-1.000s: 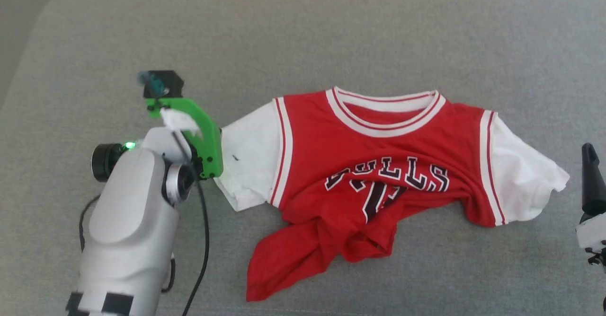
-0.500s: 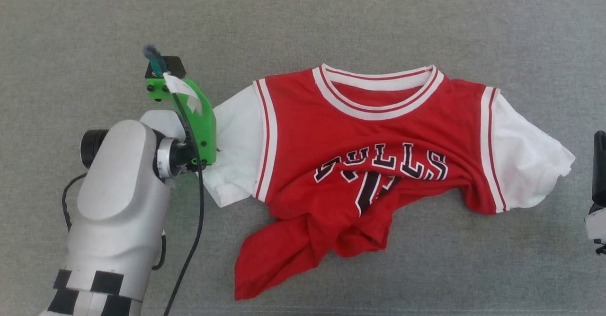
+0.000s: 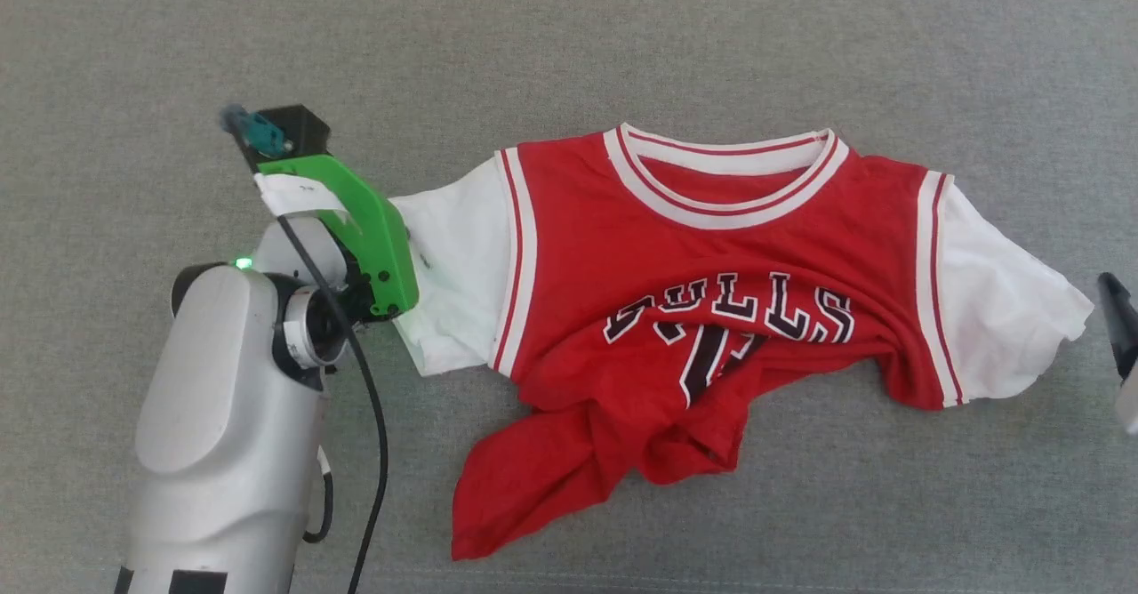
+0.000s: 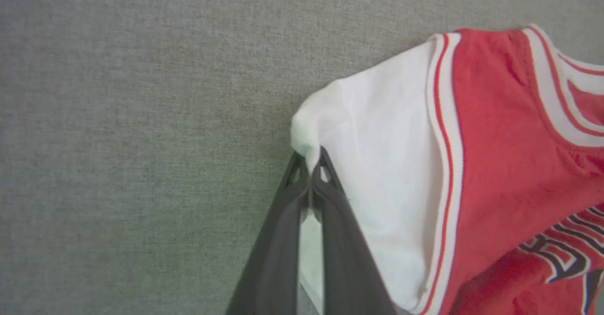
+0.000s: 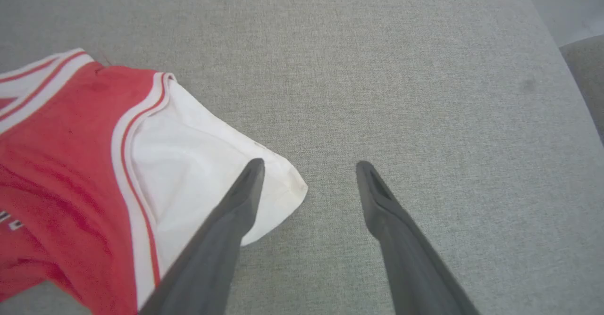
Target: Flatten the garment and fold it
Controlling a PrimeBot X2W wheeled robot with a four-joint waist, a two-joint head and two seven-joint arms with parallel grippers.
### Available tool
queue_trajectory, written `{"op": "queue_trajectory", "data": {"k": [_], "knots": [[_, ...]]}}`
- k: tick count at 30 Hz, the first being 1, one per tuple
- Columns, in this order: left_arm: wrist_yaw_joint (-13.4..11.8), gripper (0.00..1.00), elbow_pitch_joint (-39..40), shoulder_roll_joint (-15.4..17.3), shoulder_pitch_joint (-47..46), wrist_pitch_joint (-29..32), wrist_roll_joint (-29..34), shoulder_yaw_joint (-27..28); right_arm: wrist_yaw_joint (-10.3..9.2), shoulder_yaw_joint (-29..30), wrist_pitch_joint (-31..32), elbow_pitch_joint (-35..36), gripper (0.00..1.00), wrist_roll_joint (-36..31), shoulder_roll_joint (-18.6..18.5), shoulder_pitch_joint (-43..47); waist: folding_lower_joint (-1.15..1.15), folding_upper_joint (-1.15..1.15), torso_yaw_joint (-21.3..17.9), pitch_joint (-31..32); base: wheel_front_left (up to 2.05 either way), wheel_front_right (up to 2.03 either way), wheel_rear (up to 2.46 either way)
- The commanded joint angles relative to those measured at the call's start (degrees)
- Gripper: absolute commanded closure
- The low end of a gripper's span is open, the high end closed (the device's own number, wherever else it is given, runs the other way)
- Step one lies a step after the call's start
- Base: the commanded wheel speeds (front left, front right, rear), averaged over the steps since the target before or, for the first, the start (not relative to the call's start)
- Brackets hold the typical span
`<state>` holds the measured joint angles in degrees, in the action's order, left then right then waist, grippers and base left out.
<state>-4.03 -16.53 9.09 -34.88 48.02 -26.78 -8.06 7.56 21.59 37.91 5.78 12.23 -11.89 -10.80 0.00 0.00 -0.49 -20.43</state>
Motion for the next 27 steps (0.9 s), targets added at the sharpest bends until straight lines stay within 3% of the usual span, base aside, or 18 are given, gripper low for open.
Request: {"op": "queue_trajectory", "data": {"k": [1, 8, 18, 19, 20, 21, 27], "knots": [[-0.54, 1.00, 1.85, 0.16, 0.94, -0.51, -0.16, 0.34, -0.08, -1.93, 3.48, -0.40, 0.00, -0.72, -1.97, -2.45, 0.00, 0.00, 0.08, -0.30, 0.00, 0.00, 0.00], [-1.06, 1.00, 8.38, -0.22, 3.22, 0.07, -0.16, -0.81, -0.08, -12.38, 14.56, -6.38, 0.00, -1.05, -9.39, -7.69, 0.00, 0.00, 1.63, -2.67, 0.00, 0.00, 0.00], [-1.17, 1.00, 10.20, -0.72, 4.33, -0.32, -0.25, -1.96, -0.08, -20.58, 18.04, -12.64, 0.00, 0.38, -12.27, -6.71, 0.00, 0.00, 3.07, -4.98, 0.00, 0.00, 0.00], [-1.14, 1.00, 10.17, -0.75, 4.39, -0.40, -0.34, -1.97, -0.08, -20.85, 18.38, -12.94, 0.15, 0.88, -12.31, -6.61, 0.00, 0.00, 3.08, -5.05, 0.00, 0.00, 0.00], [-1.10, 1.00, 10.10, -0.76, 4.45, -0.54, -0.46, -1.95, -0.08, -21.01, 18.56, -13.10, 0.74, 1.48, -12.35, -6.61, 0.00, 0.00, 3.07, -5.11, 0.00, 0.00, 0.00], [-1.06, 1.00, 10.03, -0.75, 4.50, -0.68, -0.55, -1.92, -0.08, -21.09, 18.48, -13.12, 1.00, 1.79, -12.46, -6.68, 0.00, 0.00, 3.04, -5.10, 0.00, 0.00, 0.00], [-0.50, 1.00, 9.45, -0.83, 4.92, -2.87, -1.48, -1.20, -0.08, -19.18, 14.67, -12.17, 1.00, 3.47, -13.15, -8.15, 0.00, 0.00, 2.56, -3.39, 0.00, 0.00, 0.00]]}}
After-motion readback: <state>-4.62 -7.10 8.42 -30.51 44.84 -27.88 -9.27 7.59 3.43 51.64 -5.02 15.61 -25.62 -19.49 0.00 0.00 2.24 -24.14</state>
